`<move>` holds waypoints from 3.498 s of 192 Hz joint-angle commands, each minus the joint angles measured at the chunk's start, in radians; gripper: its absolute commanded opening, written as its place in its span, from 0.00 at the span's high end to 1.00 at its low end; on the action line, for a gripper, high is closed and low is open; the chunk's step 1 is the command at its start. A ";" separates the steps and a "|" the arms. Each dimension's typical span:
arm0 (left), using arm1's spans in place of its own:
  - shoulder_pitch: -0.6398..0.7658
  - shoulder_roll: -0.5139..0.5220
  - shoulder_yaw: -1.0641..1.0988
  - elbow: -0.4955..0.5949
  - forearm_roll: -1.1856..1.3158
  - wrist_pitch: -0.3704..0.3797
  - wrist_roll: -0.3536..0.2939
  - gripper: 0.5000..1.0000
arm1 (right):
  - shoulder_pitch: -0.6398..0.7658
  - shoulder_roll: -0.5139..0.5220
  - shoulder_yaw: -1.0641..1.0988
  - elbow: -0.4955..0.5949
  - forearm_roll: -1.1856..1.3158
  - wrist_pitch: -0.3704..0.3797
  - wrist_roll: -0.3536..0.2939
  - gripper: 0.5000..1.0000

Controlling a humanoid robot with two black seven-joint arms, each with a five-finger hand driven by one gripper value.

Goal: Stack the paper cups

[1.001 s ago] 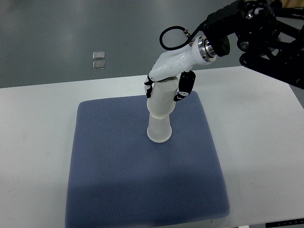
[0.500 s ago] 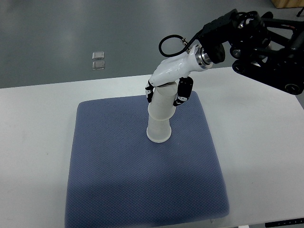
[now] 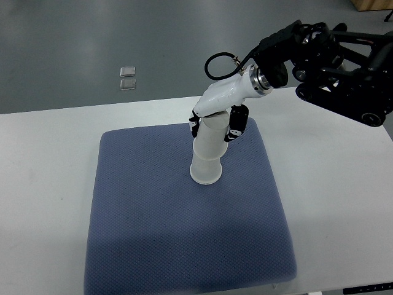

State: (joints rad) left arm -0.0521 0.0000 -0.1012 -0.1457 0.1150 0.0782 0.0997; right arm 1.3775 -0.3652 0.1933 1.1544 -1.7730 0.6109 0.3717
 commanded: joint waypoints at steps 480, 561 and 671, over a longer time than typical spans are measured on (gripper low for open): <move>0.000 0.000 0.000 0.000 0.000 0.000 0.000 0.00 | -0.299 0.161 0.281 -0.576 1.418 -0.441 -0.017 0.17; 0.000 0.000 0.000 0.000 0.000 0.000 0.000 0.00 | -0.405 0.176 0.284 -0.571 1.882 -0.516 -0.089 0.17; 0.000 0.000 0.000 0.000 0.000 0.000 0.000 0.00 | -0.474 0.190 0.285 -0.575 1.871 -0.479 0.006 0.17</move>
State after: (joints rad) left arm -0.0523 0.0000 -0.1012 -0.1457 0.1150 0.0782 0.0997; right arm 0.9202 -0.1757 0.4784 0.5798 0.0997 0.1319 0.3493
